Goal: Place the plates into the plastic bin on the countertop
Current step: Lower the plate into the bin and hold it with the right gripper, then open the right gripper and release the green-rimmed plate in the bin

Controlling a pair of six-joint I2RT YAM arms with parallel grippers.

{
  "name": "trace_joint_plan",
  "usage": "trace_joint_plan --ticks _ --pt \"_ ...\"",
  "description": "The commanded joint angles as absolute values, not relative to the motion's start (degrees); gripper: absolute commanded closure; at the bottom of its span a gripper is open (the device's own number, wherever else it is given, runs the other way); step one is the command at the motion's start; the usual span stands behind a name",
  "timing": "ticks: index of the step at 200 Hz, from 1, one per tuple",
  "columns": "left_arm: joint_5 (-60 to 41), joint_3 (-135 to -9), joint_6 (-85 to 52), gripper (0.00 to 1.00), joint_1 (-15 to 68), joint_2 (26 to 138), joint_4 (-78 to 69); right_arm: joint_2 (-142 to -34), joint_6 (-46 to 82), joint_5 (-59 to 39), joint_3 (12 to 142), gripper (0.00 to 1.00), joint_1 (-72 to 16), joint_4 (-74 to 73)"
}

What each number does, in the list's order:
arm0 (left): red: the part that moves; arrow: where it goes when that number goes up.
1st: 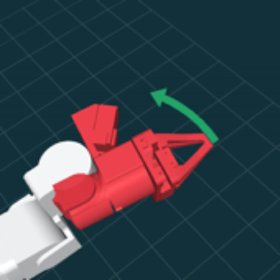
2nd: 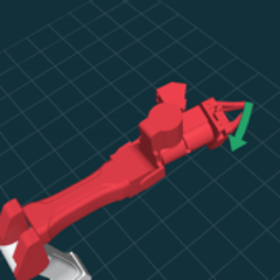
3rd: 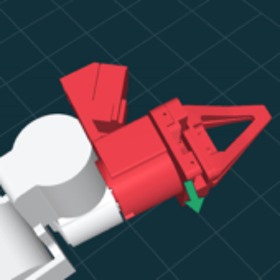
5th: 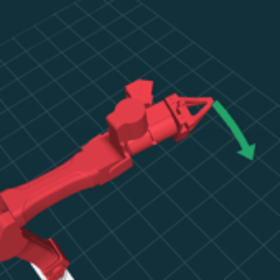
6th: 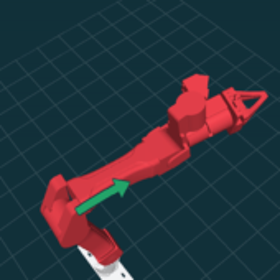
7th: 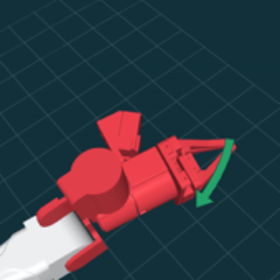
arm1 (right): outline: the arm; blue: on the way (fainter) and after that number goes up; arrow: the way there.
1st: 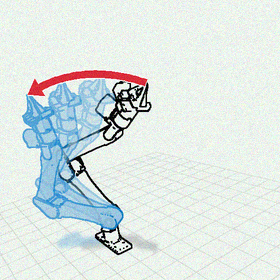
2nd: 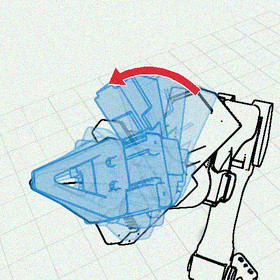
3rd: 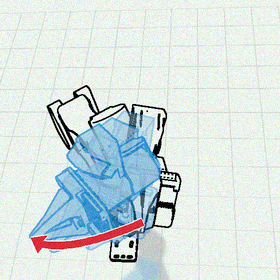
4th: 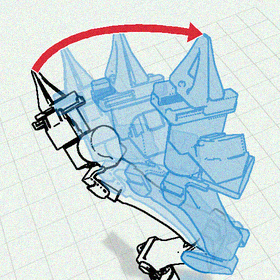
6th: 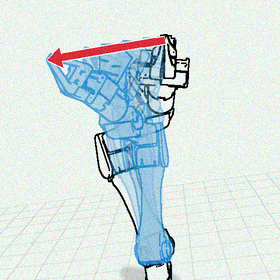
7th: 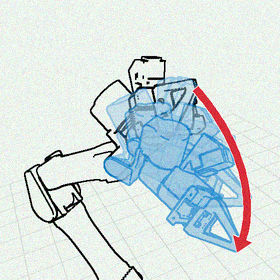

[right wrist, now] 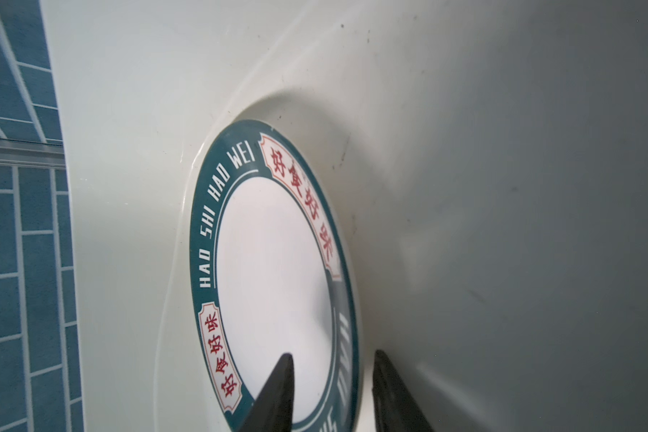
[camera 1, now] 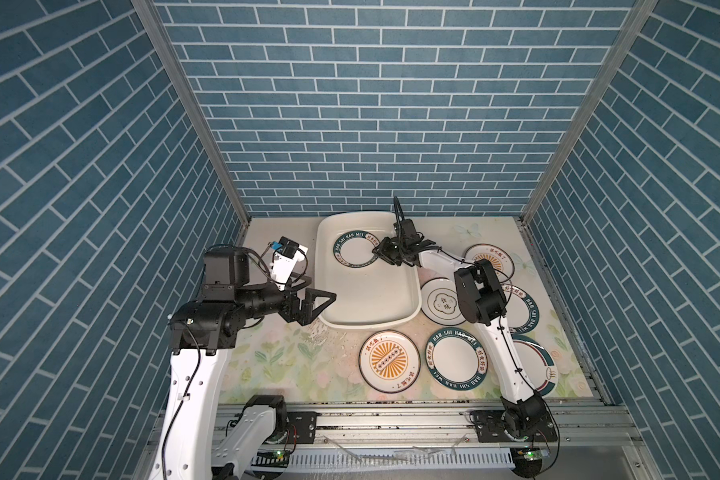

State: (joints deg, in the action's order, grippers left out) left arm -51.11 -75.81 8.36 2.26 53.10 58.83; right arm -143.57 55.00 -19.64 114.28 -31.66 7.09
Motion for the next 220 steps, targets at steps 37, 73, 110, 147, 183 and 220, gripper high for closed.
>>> trace_joint_plan --ticks 37,73,110,147,183,220 --pt "-50.45 -76.69 8.53 0.0 2.02 53.86 58.79 -138.59 52.49 -13.77 115.1 0.6 -31.63 17.0" --pt "-50.49 -77.34 8.7 0.0 2.01 54.1 59.28 -137.98 50.54 -12.68 116.0 0.59 -31.64 20.01" --pt "-50.45 -77.16 8.7 0.0 2.02 54.39 58.99 -136.79 49.35 -11.69 116.79 0.57 -31.81 22.95" --pt "-50.02 -77.59 9.05 0.0 2.02 54.72 59.15 -135.64 46.93 -10.23 117.98 0.56 -31.91 26.26" --pt "-50.26 -78.04 8.99 0.0 2.02 54.82 59.39 -135.02 44.14 -8.28 120.12 0.56 -31.9 30.33" --pt "-50.26 -78.31 9.4 0.0 2.02 54.84 59.92 -134.28 41.55 -7.34 121.0 0.55 -31.97 32.12"
